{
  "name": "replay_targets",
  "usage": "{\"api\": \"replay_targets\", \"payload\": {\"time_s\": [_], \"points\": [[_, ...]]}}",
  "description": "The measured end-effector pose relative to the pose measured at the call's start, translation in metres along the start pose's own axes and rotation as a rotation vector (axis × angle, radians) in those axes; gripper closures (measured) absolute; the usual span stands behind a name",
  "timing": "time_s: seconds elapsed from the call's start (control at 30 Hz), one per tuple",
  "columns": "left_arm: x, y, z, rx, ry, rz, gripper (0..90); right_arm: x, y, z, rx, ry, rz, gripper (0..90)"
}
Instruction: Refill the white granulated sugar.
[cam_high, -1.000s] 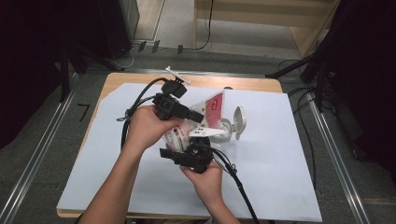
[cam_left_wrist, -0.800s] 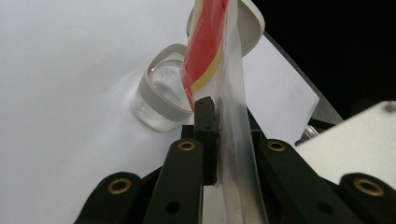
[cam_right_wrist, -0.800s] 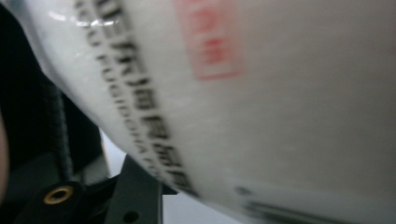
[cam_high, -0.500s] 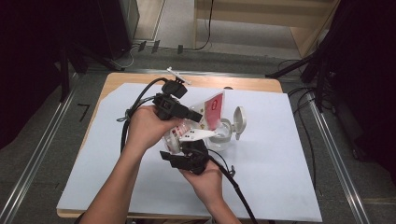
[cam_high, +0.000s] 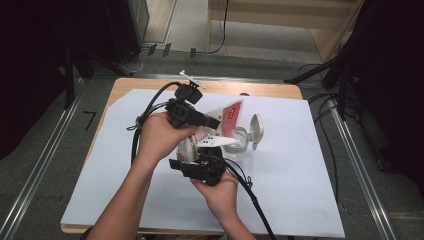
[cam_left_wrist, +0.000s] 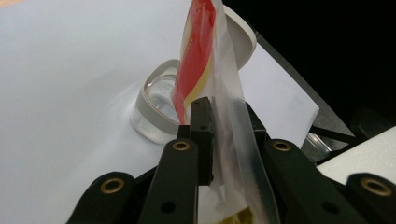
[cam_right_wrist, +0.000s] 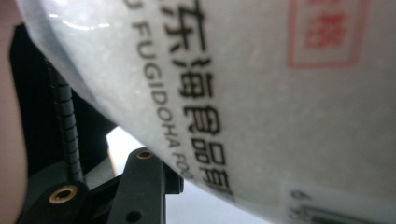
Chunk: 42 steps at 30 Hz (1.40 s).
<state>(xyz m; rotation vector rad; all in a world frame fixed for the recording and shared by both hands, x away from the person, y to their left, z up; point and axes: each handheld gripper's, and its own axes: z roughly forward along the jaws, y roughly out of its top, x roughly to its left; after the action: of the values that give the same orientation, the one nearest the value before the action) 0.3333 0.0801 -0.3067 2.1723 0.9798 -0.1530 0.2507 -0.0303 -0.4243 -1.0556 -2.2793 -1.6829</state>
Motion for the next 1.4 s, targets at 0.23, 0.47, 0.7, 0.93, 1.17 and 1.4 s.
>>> {"api": "replay_targets", "payload": {"time_s": [0.23,0.47,0.7,0.93,1.17,1.4], "points": [[0.004,0.004,0.000,0.025,-0.014,-0.010,82.9,0.003,0.001,-0.001,0.023,-0.033,-0.058,61.9],[0.009,0.011,0.002,0.066,-0.048,-0.024,83.2,0.003,0.001,0.000,0.011,-0.047,-0.083,63.1],[0.009,0.024,0.006,0.122,-0.056,-0.025,83.3,0.001,0.004,-0.002,-0.026,-0.037,-0.060,63.5],[0.006,0.030,0.009,0.146,-0.053,-0.018,83.1,0.001,0.006,-0.006,-0.049,-0.009,-0.028,63.2],[0.006,0.031,0.009,0.153,-0.061,-0.033,83.4,0.003,0.006,-0.004,-0.035,-0.046,-0.072,63.4],[0.009,0.031,0.009,0.152,-0.069,-0.046,83.6,0.002,0.005,-0.002,-0.049,-0.047,-0.084,63.8]]}}
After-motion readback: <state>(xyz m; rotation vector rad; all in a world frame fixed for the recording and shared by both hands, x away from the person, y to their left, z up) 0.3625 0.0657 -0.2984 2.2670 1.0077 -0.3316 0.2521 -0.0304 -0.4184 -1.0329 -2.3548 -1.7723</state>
